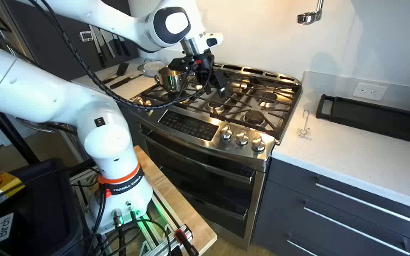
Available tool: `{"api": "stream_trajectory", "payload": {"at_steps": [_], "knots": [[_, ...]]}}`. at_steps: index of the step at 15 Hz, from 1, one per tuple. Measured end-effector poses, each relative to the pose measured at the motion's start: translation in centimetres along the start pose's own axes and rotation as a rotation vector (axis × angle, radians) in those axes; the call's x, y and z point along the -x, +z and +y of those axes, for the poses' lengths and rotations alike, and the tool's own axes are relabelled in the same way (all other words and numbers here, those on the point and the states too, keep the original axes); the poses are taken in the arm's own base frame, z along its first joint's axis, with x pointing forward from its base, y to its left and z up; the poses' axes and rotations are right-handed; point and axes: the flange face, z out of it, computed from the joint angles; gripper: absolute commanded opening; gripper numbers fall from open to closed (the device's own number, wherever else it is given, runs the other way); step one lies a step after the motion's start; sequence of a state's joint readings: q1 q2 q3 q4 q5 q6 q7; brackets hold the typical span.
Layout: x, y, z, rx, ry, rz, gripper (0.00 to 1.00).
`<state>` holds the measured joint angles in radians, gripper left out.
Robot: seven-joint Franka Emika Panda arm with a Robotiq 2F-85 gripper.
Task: Push the far left button on the kitchen hood
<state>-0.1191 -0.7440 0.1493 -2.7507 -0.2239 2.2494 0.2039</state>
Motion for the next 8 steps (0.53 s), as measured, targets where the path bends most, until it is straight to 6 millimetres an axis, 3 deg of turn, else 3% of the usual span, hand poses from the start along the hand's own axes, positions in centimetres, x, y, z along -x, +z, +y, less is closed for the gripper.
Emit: {"api": "stream_trajectory", "payload": {"at_steps": [8], "knots": [[0.13,0.32,-0.06,0.0,-0.002,-0.008,1.0]]}}
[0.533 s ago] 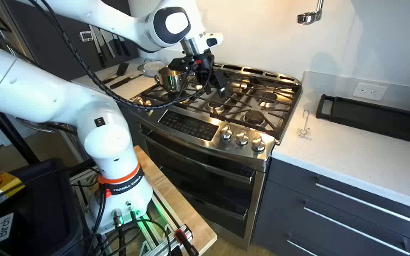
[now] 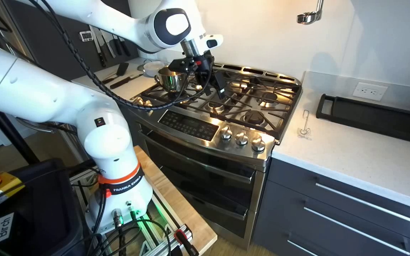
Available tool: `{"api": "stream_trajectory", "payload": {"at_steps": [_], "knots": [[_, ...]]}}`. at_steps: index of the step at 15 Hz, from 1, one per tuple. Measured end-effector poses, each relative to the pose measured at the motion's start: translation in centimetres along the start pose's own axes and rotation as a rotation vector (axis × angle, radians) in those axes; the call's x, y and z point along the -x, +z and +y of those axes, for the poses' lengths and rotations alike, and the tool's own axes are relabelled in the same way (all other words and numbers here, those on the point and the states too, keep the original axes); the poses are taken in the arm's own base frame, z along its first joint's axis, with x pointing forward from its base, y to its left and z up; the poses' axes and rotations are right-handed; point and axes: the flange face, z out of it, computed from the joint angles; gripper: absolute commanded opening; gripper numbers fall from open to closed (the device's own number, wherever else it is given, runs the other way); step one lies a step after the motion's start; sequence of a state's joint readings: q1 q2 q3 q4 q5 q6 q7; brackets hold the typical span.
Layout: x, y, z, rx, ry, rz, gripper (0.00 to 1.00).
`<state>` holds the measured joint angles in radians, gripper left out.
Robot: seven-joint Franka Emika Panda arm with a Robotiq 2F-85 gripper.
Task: Push the far left button on the kitchen hood
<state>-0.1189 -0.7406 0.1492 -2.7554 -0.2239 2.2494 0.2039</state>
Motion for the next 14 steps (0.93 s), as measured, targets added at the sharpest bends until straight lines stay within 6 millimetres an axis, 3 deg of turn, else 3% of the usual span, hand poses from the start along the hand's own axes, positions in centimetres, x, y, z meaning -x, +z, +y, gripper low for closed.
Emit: {"api": "stream_trajectory", "payload": {"at_steps": [3,6,14], "knots": [[-0.6,-1.1,0.1,0.002,-0.003,0.028,1.0],[-2.0,-4.2,0.0,0.036,-0.047,0.104,1.0],[-5.5,-17.1,-1.4,0.234,-0.294,0.417,1.0]]}}
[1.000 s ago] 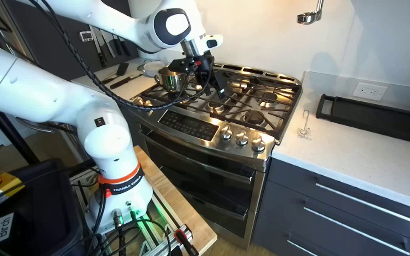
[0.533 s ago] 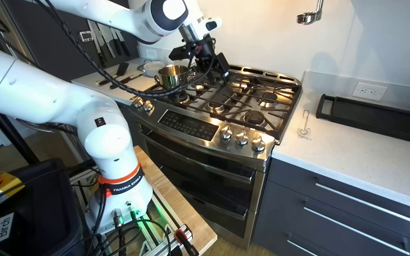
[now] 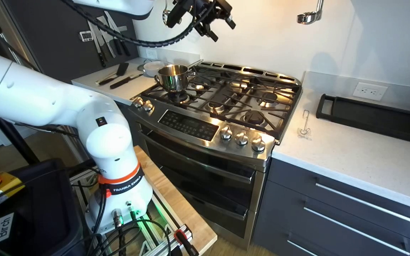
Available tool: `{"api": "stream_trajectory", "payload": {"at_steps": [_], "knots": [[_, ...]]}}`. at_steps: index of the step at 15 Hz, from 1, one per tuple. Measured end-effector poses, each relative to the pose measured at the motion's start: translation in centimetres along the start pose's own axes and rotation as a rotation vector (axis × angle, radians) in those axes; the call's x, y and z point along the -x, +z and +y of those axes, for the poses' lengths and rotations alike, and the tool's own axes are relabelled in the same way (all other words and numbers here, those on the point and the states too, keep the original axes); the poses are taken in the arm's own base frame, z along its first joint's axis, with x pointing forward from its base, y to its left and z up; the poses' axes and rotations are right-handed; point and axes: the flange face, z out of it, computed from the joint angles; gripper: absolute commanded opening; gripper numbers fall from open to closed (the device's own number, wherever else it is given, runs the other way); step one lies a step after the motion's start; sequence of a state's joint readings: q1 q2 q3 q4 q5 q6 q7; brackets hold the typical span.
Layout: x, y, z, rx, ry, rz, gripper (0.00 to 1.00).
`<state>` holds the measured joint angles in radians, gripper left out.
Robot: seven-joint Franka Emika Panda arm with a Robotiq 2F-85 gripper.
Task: Push the far left button on the kitchen hood
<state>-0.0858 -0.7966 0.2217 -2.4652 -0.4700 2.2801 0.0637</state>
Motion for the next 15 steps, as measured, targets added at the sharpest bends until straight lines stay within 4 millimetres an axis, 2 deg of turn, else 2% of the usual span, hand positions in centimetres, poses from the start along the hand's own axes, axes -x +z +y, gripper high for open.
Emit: {"api": "stream_trajectory", "payload": {"at_steps": [4,6,11,13,15], "knots": [[-3.2,-4.7,1.1,0.083,-0.098,0.179,1.0],[-3.8,-5.5,1.3,0.093,-0.113,0.214,1.0],[-3.9,-5.6,1.3,0.093,-0.115,0.22,1.0],[-4.5,-6.9,1.4,0.072,-0.068,0.254,1.0],[-5.4,-9.1,1.7,0.027,0.014,0.292,1.0]]}}
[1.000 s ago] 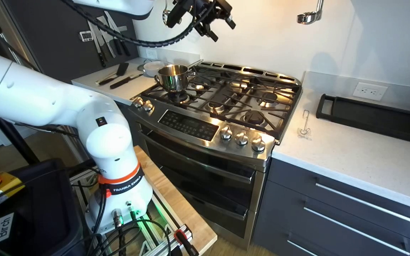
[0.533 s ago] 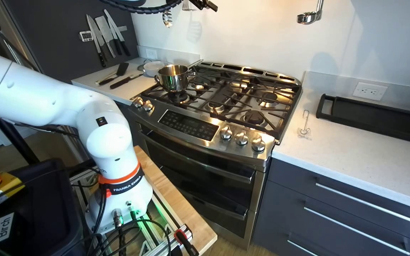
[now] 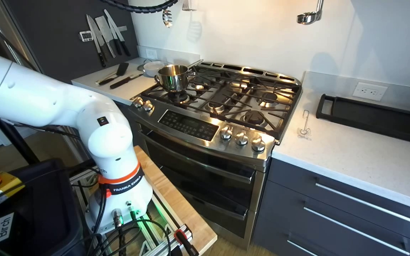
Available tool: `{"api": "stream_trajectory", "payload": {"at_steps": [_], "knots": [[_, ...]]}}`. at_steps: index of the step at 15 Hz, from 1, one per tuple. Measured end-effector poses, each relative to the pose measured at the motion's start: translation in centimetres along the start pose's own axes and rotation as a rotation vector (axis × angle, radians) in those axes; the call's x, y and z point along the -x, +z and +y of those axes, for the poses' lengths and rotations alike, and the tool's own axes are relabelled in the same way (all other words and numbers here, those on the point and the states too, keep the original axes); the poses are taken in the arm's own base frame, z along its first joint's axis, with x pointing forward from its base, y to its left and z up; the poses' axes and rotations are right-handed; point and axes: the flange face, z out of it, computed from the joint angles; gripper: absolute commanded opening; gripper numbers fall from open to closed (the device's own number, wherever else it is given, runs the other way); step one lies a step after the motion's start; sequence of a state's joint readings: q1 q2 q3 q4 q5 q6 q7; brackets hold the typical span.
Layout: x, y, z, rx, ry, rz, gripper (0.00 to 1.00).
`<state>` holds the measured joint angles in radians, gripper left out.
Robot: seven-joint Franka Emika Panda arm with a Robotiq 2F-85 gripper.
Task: Push the far left button on the kitchen hood
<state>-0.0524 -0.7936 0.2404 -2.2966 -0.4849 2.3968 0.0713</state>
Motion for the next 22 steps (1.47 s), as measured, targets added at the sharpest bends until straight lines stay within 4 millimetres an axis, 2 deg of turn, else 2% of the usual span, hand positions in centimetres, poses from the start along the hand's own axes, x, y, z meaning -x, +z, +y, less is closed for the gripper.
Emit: {"api": "stream_trajectory", "payload": {"at_steps": [3,8,16,18,22], "knots": [[-2.2,-3.4,0.6,-0.075,0.127,0.026,1.0],[-5.0,-8.4,1.3,-0.16,0.242,0.032,1.0],[-8.5,-15.1,2.2,-0.194,0.293,0.14,1.0],[-8.8,-15.6,2.4,-0.194,0.294,0.151,1.0],[-8.9,-15.3,2.3,-0.198,0.296,0.15,1.0]]}}
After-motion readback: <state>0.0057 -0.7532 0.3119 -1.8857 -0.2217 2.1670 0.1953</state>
